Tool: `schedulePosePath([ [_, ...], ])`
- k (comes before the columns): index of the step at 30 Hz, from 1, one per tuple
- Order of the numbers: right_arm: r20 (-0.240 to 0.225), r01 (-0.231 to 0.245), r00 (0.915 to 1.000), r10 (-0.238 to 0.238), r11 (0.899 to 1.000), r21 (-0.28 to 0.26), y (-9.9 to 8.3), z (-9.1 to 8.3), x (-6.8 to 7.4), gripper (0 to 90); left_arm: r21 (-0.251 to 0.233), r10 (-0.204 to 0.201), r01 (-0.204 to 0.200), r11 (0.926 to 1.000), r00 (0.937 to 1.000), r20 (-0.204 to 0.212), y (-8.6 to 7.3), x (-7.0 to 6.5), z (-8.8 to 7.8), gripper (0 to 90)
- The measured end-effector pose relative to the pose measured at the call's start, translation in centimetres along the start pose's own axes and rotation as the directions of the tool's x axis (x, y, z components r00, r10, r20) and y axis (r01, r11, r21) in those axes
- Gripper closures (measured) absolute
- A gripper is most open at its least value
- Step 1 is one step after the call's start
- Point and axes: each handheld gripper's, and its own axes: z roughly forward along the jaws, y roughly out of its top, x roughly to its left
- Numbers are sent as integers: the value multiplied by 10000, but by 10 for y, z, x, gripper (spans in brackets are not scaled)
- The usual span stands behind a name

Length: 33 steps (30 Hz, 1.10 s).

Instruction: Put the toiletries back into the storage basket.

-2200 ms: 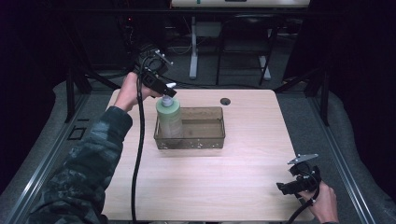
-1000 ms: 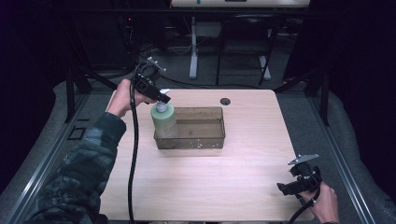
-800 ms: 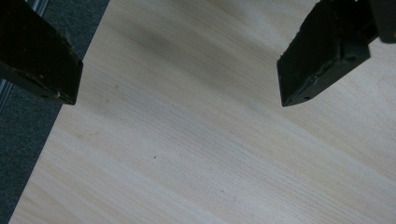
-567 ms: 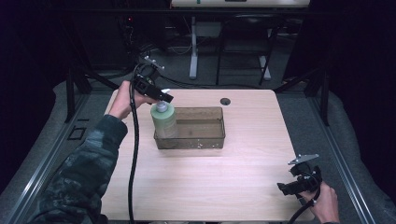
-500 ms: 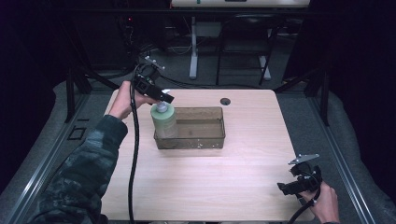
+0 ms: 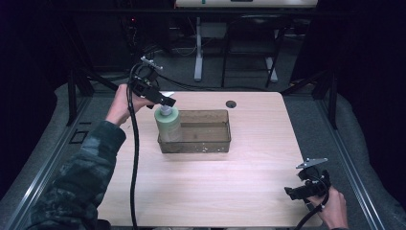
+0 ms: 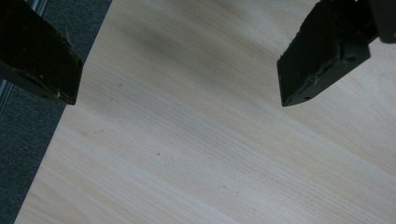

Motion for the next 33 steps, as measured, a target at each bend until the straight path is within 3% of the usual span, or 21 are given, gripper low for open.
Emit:
schedulePosePath([
  [10, 42, 41, 10000, -41, 10000, 4, 0, 0, 0, 0, 94, 157, -154, 9998, 9995, -291, -19, -9, -5, 1],
  [33, 90, 2, 10000, -2, 10000, -13, 1, -1, 1, 0, 91, -41, 47, 9999, 9983, -581, -79, -20, 2, 0],
])
